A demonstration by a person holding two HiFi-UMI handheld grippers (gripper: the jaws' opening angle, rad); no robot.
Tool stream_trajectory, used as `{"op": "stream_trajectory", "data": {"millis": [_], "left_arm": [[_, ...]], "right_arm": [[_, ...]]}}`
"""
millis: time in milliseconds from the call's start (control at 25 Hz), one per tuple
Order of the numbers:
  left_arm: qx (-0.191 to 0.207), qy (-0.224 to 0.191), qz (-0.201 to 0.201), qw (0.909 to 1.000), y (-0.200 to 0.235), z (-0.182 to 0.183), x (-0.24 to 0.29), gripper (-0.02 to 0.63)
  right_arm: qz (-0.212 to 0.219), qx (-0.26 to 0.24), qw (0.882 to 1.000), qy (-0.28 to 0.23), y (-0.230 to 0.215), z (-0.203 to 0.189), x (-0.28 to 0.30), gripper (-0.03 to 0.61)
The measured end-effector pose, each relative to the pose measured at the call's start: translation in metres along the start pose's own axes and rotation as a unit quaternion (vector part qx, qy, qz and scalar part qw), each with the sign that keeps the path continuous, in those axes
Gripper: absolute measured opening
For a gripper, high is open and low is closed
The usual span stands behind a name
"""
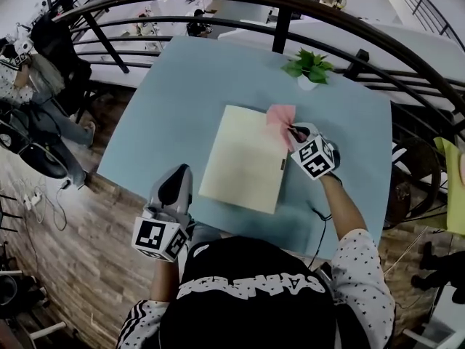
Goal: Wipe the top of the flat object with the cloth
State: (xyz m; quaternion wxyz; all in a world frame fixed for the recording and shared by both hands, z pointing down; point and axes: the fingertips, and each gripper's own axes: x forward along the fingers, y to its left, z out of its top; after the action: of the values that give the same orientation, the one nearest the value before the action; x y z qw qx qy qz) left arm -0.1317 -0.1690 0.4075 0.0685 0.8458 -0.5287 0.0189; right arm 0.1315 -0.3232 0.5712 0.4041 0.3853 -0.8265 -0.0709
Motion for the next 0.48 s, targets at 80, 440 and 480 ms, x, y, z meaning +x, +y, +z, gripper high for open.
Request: {"op": "stream_trajectory", "data": {"millis": [80,440,480], "left_arm": [[0.002,0.000,0.008,1.0000,0.007,0.000,-0.002,0.000],[0.000,0.002,0.039,0.9992,0.030,0.004,-0.014,0.000],[-0.001,0.003,0.043,0.9991,0.034,0.004,-0.016,0.000]], "right_arm": [[-0.004,-0.010,1.000,0.013,-0.006,-0.005,0.013,0.019],[0.007,-0.035,0.997,0.069,-0.008,-0.021,0.054,0.020],[0.007,-0.036,0.997,0.072,-0.006,-0.021,0.055,0.019]]}}
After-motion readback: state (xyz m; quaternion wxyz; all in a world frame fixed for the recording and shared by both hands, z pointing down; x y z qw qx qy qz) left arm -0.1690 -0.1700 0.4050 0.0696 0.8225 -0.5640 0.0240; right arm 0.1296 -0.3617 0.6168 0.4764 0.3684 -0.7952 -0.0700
